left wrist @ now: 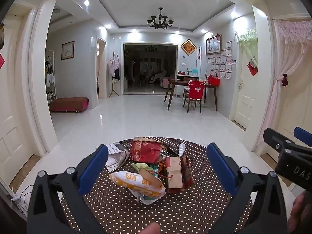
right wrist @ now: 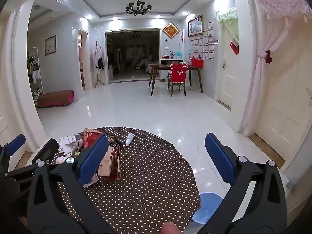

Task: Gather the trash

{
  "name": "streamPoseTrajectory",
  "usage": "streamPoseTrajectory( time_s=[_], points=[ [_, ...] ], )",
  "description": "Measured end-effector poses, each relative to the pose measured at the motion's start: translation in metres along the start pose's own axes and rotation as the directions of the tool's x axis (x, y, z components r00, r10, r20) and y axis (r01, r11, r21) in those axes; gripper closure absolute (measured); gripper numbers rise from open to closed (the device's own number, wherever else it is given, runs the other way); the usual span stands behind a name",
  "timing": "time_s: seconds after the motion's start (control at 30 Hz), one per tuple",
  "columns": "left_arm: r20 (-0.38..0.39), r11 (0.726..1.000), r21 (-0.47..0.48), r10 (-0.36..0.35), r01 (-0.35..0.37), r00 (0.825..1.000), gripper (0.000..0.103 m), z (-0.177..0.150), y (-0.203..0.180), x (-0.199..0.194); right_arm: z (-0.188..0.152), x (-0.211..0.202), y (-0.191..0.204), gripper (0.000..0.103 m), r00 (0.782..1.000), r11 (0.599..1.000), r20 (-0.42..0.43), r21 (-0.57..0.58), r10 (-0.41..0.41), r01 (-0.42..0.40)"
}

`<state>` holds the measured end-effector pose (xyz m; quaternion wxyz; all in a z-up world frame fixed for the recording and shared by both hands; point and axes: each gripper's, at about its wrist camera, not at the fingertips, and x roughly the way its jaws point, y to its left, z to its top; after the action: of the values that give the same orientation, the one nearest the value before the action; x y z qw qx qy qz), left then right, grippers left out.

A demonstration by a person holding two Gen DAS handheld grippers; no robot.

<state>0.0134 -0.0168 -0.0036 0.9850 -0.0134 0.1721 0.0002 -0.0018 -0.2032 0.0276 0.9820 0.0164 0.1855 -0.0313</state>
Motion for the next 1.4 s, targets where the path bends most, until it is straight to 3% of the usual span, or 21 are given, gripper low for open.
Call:
streamPoseTrajectory(
  time_s=[1.4],
  points=[
    [-0.016,1.000,-0.006,-0.006,0.006,1.000,0.004,-0.007,0.003,0.015,-0.007,0.018,0.008,0.006,1.000,1.000,-0.018,-0.016,-0.007,0.007]
  ],
)
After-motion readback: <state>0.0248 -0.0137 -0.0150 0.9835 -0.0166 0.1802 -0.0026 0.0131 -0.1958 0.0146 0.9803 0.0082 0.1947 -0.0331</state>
